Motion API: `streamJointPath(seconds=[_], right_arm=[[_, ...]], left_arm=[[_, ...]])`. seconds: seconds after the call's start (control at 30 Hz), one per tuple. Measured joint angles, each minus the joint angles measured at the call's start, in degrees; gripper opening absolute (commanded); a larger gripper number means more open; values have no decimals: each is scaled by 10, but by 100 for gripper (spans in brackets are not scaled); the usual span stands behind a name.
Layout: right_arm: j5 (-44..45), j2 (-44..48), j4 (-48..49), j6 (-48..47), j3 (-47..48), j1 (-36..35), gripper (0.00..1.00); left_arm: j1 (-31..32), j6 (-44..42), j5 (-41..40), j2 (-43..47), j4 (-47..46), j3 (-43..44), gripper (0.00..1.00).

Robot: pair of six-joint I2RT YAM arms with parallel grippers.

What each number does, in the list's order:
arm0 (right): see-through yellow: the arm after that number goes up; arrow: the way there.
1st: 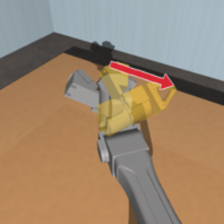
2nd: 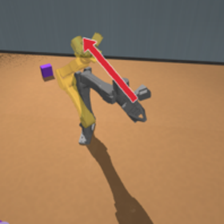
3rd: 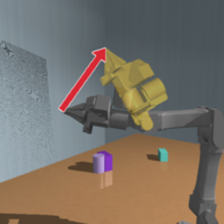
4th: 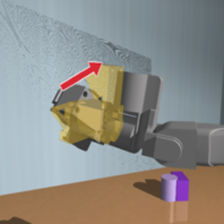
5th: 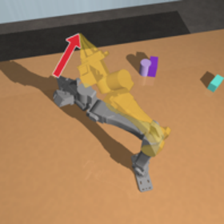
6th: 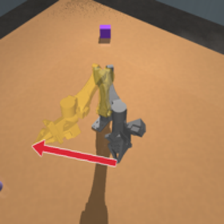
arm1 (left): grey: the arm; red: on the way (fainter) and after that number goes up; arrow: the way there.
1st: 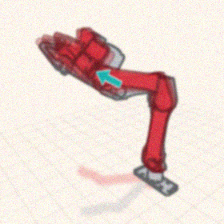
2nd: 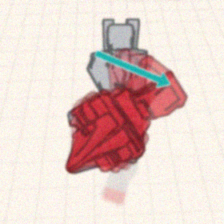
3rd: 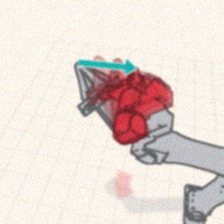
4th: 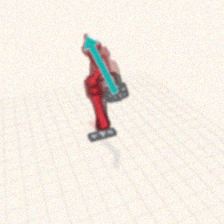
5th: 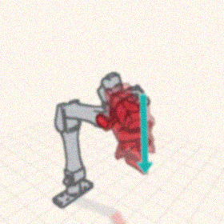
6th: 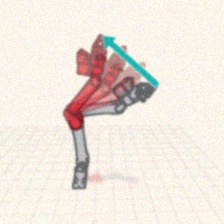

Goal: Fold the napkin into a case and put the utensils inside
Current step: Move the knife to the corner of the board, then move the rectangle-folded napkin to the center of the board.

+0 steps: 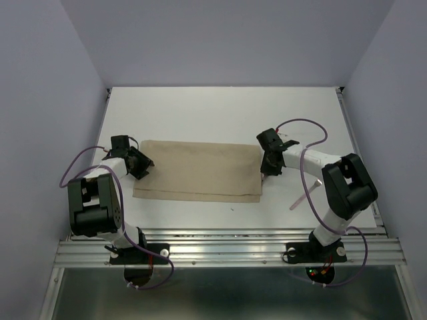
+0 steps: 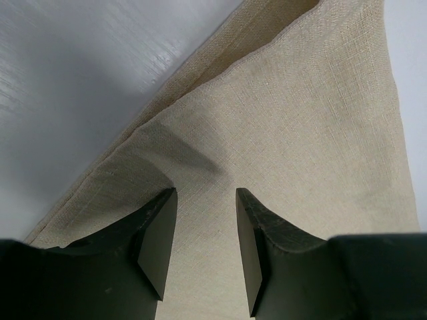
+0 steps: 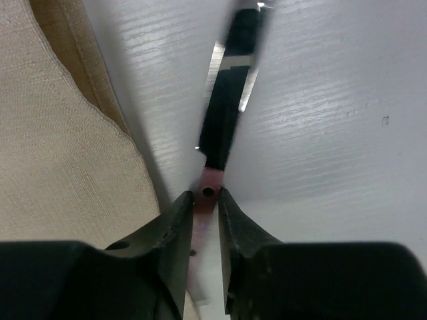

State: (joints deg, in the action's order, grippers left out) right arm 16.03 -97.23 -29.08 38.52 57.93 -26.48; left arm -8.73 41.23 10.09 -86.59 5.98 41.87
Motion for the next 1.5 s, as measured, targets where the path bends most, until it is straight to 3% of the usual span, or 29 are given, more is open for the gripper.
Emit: streamJointPath(seconds=[0.13, 0.2, 0.33, 0.5, 0.63, 0.77, 0.9, 1.03, 1.2, 1.37, 1.5], right_arm=[[6, -1, -1, 5, 0, -2, 4], [17, -1, -2, 6, 0, -2, 1], [39, -1, -6, -7, 0, 7, 1], [63, -1, -10, -36, 0, 68, 1], [90, -3, -13, -54, 0, 116, 10], [105, -4, -18, -69, 0, 149, 39], [87, 7, -21, -81, 0, 156, 46], [50, 56, -21, -82, 3, 138, 45], [23, 81, -17, -60, 38, 50, 39], [-33, 45, 1, -35, 54, -32, 33], [-55, -6, 12, -18, 48, -36, 33]], left_arm=[[0, 0, 0, -1, 0, 1, 52], [0, 0, 2, -1, 0, 1, 52], [0, -3, 6, -1, 0, 2, 52], [0, -5, 10, -1, 0, 2, 52], [0, -7, 12, -1, 0, 2, 52], [4, -6, 15, -1, -1, 1, 52], [16, -6, 18, 4, -5, -6, 52], [19, -4, 19, 7, -7, -10, 52], [19, -2, 19, 7, -8, -10, 52], [21, 1, 20, 7, -9, -10, 52], [26, 0, 28, 3, -13, -10, 52]])
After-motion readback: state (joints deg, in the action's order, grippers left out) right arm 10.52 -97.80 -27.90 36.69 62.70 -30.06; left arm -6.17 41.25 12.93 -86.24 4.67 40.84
